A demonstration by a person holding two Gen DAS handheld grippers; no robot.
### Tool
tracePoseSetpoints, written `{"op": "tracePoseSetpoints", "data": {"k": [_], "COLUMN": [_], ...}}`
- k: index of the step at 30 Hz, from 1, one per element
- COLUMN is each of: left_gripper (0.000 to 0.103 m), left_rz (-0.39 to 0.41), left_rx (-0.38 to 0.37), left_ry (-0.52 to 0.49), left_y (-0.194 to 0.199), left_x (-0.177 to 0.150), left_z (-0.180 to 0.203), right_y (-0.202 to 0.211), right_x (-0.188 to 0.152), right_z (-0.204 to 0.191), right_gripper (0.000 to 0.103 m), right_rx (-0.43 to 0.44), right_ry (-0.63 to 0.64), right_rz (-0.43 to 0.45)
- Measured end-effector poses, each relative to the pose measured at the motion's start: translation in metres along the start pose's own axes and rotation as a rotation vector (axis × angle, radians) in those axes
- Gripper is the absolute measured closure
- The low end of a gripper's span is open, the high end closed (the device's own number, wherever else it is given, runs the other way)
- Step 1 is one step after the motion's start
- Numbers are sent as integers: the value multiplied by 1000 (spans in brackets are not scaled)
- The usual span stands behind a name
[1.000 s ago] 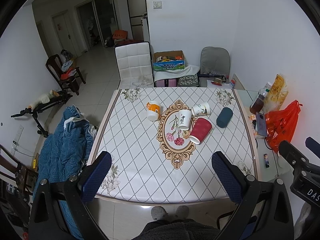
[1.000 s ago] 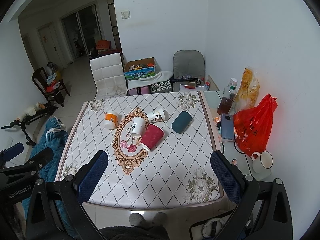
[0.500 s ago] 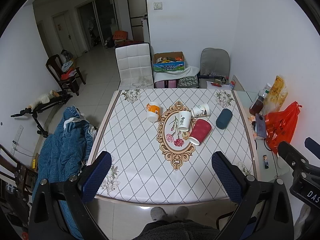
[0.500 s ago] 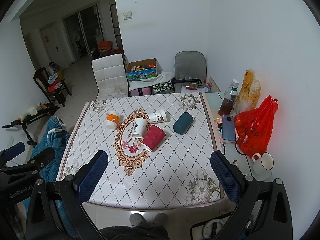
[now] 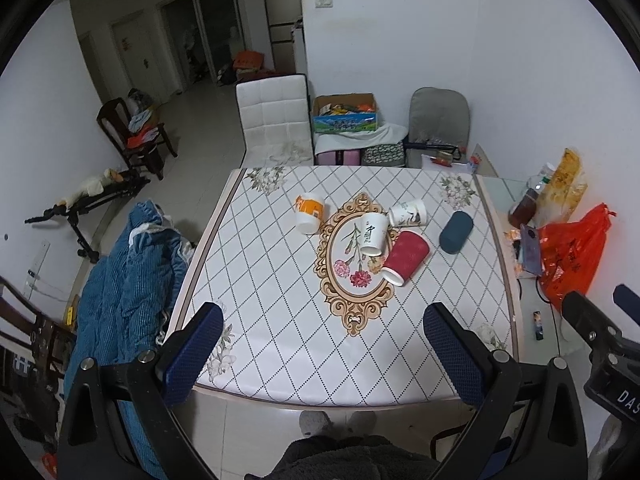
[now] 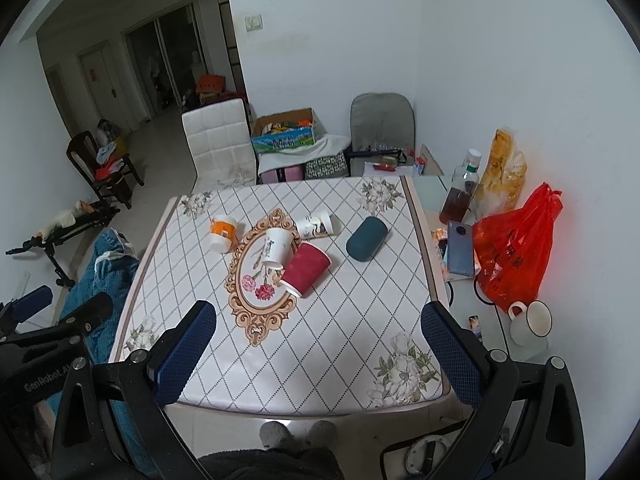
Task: Flip cup upside down
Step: 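Move the left gripper toward the white paper cup with black calligraphy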
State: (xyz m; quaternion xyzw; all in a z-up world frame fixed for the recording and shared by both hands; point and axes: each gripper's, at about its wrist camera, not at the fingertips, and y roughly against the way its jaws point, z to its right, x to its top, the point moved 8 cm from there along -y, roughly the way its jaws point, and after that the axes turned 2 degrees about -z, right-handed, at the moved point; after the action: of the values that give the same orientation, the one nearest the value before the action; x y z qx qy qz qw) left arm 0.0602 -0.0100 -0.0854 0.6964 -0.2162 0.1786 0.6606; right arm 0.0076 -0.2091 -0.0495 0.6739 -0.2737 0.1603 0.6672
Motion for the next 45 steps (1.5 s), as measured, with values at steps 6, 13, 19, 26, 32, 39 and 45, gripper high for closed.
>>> {"op": "tracePoseSetpoints", "data": {"k": [6, 13, 19, 26, 32, 39, 45], "left_gripper": [0, 0, 0, 0, 0, 10, 11], "left_rz": [-42, -119, -197, -317, -434, -538, -568], "left_rx": [51, 84, 102, 82, 35, -61, -98], "left_ry": [12, 15, -29, -78, -118, -162, -251], "left_y": [-37, -88, -146, -228, -309, -389, -434], "left_x": [-8, -11, -1, 26, 55, 80, 89], "left_z": [0, -5, -2, 5, 17, 48, 77], "right_y": [-49, -123, -186, -255, -312, -371, -403], "right_x": [-12, -43, -71, -104, -119, -126, -125], "right_z": [12, 25, 29, 25, 22, 15, 19], "right_gripper": [0, 0, 0, 0, 0, 0, 0], "right_rx": [-9, -26, -27, -46, -94, -140, -171], "right_ry": [2, 11, 0, -36, -44, -18, -33], "right_rz": [-80, -211, -302, -444, -545, -644, -694]}}
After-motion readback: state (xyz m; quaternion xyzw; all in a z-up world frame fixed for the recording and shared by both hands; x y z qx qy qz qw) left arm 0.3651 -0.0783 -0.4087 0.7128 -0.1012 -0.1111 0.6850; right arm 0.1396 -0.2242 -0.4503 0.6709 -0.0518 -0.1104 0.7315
